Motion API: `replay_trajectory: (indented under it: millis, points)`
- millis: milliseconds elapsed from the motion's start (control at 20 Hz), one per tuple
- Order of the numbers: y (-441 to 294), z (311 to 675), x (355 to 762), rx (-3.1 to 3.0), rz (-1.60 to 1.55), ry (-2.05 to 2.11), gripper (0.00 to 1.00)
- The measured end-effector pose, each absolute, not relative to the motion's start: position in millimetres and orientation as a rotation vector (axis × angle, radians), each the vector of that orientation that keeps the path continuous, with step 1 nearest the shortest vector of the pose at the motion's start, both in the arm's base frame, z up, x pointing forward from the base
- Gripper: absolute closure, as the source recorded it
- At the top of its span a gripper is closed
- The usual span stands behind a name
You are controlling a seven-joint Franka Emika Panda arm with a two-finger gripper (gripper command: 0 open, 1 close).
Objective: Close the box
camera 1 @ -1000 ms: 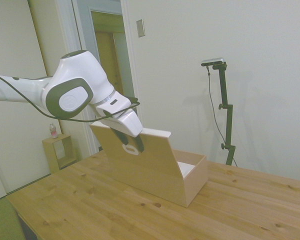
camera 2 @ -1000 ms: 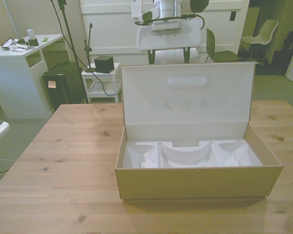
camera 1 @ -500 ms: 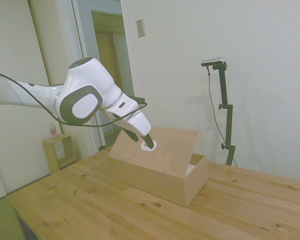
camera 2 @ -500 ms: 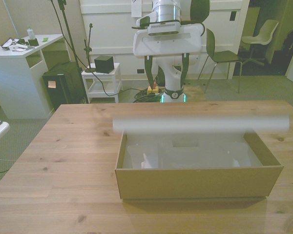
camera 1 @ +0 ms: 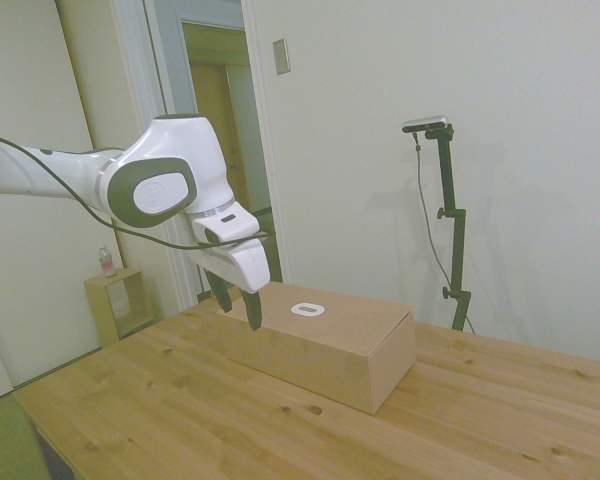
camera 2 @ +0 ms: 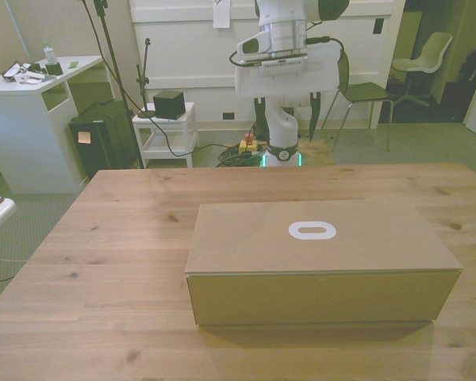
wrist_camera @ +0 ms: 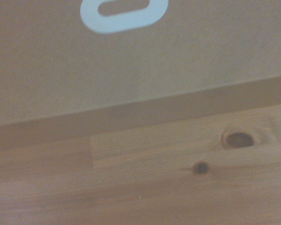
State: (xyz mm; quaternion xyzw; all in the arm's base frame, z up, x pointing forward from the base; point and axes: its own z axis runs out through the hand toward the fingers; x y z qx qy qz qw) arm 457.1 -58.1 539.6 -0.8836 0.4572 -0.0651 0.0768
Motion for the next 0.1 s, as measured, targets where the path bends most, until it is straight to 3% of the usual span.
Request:
replay_trajectory:
  millis: [100]
  points:
    - [-52.9, 534.5, 457.6, -2.665, -0.164, 1.361, 0.00]
